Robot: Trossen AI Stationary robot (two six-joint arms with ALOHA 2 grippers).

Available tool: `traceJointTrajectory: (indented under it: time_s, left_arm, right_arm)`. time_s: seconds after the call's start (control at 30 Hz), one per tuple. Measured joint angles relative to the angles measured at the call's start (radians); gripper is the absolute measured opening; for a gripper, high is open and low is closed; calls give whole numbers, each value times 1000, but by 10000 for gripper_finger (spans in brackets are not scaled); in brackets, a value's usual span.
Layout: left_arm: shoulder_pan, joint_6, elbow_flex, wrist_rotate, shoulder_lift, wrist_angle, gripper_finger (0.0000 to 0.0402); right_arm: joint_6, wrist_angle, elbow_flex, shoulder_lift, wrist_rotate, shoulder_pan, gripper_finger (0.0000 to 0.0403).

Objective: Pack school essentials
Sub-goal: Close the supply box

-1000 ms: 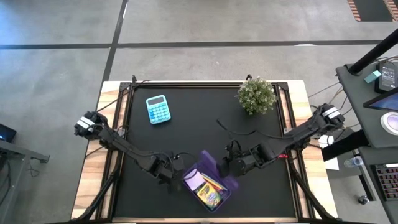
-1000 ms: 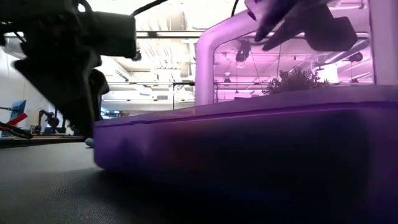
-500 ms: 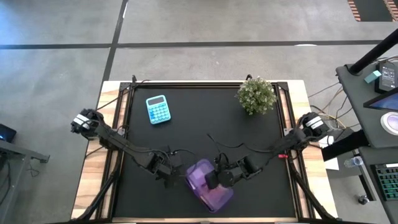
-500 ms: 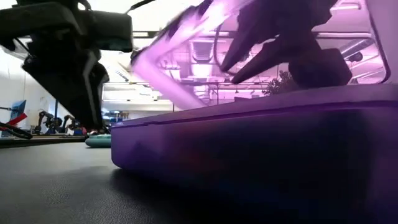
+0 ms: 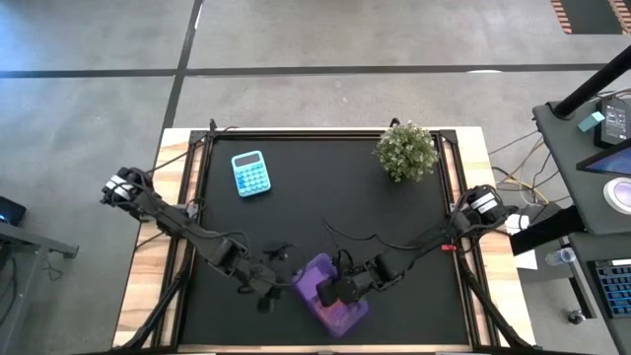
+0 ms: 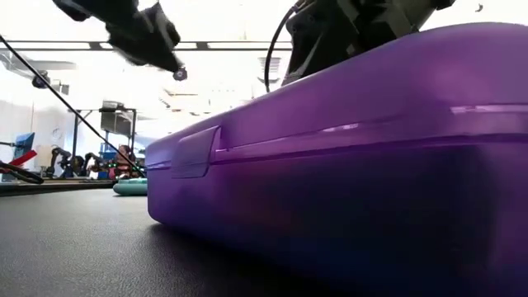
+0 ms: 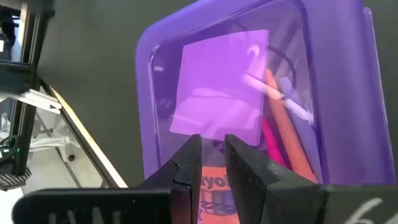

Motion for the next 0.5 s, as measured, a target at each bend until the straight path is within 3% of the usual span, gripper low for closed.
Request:
traceJointTrajectory:
  time_s: [0.27, 0.5]
  left_arm:
    - [2, 317, -20, 21, 68, 229, 194]
    - [14, 305, -95, -31, 122, 382, 194]
  right_arm:
    - [14, -46, 0, -6, 1, -2, 63]
    - [33, -65, 0, -6, 13, -10, 63]
